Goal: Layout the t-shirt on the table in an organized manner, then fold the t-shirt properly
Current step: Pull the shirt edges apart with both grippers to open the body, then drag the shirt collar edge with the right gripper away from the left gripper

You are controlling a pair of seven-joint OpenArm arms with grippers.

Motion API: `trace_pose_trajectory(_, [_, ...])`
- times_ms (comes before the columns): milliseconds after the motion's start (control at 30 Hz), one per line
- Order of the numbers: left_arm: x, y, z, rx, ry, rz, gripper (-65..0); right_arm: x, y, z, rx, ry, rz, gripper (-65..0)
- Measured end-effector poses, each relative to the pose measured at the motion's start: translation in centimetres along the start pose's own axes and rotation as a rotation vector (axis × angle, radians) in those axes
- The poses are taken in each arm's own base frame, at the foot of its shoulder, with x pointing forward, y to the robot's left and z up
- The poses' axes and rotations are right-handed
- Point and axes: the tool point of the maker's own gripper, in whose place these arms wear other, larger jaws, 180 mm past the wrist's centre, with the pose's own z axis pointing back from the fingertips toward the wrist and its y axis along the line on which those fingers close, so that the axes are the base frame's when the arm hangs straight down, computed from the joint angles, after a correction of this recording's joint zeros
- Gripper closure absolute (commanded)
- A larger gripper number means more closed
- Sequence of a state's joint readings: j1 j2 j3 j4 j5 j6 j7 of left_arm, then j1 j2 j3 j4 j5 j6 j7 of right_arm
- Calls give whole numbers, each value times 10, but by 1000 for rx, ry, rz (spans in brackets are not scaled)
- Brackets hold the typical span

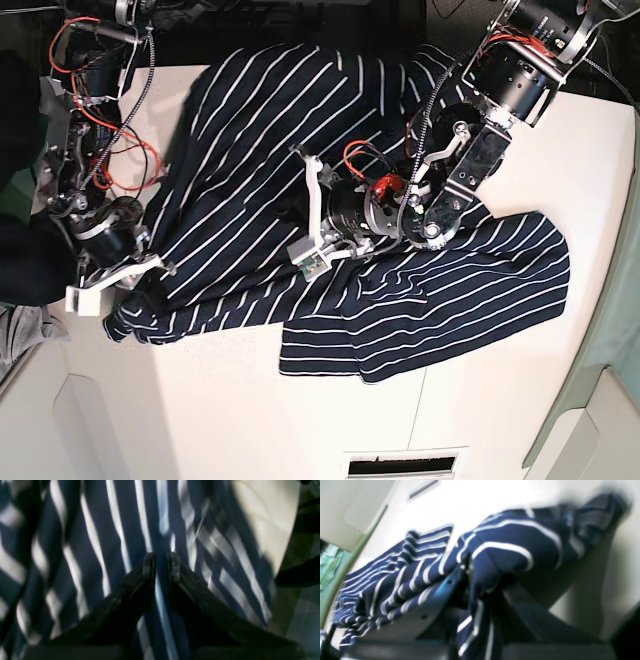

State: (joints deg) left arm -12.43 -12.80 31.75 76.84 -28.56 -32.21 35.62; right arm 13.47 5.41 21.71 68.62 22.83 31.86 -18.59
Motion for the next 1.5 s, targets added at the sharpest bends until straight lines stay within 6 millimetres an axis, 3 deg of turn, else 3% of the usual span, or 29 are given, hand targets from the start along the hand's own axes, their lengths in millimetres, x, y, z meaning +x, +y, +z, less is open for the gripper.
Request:
trace_pose_trajectory(67, [6,20,10,45,-24,19,-109,18,0,8,-8,7,58,-6])
trace_pose_trajectory(100, [11,31,16,73,-47,35,-109,25,-1,11,-14,16,82,-45])
trace_pose_trajectory(267, [26,83,51,202,-157,109,-109,47,-16,29,-64,26,131,-350])
trace_pose_trajectory(333, [28,97,61,238,-173,114,-109,46,-26,34,-95,35,110,-401])
trace_pose_trajectory(500, [26,114,69,318,-148,72,-109,12,-25,43,-72,123,23,-401])
trace_pose_trajectory(567, [19,132,73,404,-139,90,-109,-9,-23,48,-71,153,-6,-401])
trace_pose_trajectory(700, [-13,174,95,551,-71,106,-109,-46,-15,55,-72,206,-65,-401])
trace_pose_trajectory(800, [-40,192,110,590,-2,126,-109,-67,-3,57,-52,226,-115,-399])
trace_pose_trajectory(900, [-58,206,131,624,52,125,-109,-76,9,58,-18,224,-148,-399])
trace_pose_trajectory(1033, [-66,228,169,679,54,139,-109,-90,21,58,13,254,-150,-399])
trace_pose_trajectory(1200, [-72,250,203,749,38,148,-109,-129,44,67,64,360,-138,-399])
trace_pose_trajectory(1300, [-86,257,207,773,25,190,-109,-134,63,61,115,383,-114,-399])
trace_pose_trajectory(1400, [-106,259,199,789,28,251,-103,-140,78,56,153,408,-69,-398])
trace_pose_trajectory(1433, [-115,257,193,782,36,274,-82,-145,80,55,149,422,-27,-375])
trace_pose_trajectory(1500, [-131,254,182,775,60,314,-17,-154,81,53,133,449,63,-246])
